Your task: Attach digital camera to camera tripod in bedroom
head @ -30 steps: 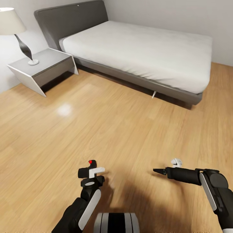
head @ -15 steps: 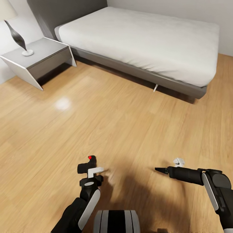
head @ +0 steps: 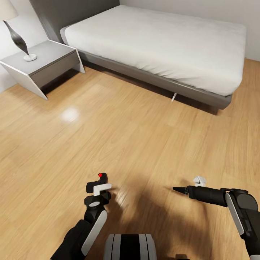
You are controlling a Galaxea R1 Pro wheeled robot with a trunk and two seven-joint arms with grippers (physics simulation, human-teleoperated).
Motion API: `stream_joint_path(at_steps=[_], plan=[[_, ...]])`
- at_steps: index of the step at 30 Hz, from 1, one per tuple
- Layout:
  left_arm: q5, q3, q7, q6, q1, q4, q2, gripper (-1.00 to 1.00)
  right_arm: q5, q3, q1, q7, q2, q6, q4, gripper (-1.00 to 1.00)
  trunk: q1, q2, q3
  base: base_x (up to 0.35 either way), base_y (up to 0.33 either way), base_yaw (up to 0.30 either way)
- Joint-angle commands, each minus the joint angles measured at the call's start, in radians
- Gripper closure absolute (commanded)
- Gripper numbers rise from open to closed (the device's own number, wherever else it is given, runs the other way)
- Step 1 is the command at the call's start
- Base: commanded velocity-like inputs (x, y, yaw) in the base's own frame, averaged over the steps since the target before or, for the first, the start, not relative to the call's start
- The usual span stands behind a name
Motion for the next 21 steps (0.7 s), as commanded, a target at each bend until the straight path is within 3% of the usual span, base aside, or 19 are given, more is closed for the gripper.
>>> stream_joint_path(at_steps=[1,21], plan=[[0.008,-0.002,0.008,0.004,-0.001,-0.008,0.001,-1.0,-0.008,-0.001,0.0,-0.003,0.0,0.008,0.0,-1.0,0.0,0.0,-0.001,0.0,0.0,0.0],[0.012,-0.008,0.007,0.02,-0.001,-0.044,0.037,-1.0,-0.006,-0.001,0.0,-0.006,0.001,0.008,-0.015,-1.0,0.0,0.0,-0.001,0.0,0.0,0.0]])
